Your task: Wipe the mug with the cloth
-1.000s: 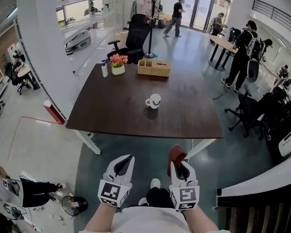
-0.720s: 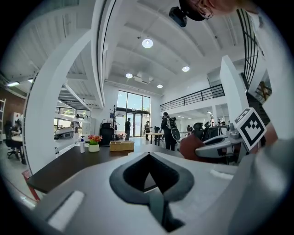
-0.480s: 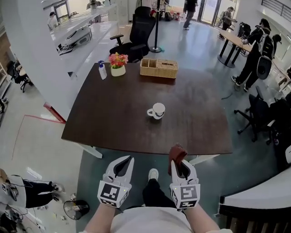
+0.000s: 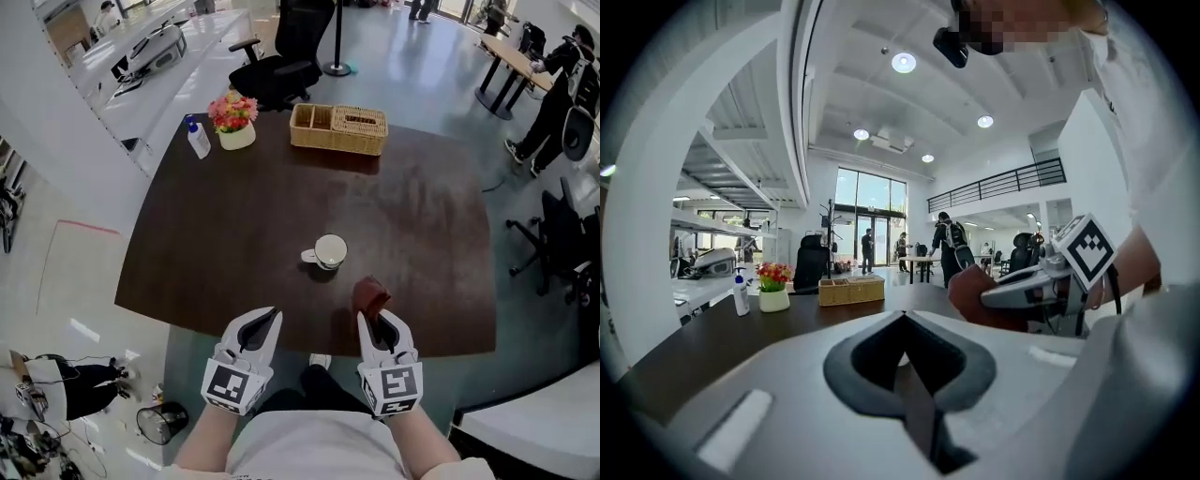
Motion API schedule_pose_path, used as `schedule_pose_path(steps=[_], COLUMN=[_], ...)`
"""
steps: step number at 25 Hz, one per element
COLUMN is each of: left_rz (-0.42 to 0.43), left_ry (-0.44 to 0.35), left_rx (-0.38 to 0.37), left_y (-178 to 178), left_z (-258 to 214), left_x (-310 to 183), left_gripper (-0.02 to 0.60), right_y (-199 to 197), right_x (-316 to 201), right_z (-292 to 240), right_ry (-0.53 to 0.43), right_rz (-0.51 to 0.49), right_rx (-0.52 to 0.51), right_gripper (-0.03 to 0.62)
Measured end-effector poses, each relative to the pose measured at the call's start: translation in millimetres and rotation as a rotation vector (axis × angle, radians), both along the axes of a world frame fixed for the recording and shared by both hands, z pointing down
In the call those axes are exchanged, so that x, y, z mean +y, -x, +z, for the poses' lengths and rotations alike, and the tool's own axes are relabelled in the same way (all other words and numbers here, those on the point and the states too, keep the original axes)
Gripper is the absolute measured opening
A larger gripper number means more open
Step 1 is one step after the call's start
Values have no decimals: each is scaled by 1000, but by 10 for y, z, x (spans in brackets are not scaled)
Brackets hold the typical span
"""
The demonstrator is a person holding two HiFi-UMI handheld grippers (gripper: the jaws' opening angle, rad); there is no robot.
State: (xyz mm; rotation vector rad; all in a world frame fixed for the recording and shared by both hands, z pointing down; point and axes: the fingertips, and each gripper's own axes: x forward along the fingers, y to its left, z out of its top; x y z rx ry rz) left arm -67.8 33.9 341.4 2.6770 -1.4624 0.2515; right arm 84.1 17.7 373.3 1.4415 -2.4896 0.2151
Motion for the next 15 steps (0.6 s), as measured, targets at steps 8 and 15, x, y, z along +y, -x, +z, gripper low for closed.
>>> schedule_pose_path(steps=[8,15], left_rz=[11,86], left_ry=[61,107], left_rx=[-39,-94], left_y=[-16,-34], left_z=[500,1007], left_x=[-481,-835], left_gripper=[0,43], right_y=[206,461], right_x=[-402,-506], right_z=[278,592], right_ry=[54,112], right_rz=[-109,-204], right_rx=[-24,-30], right_gripper=[78,78])
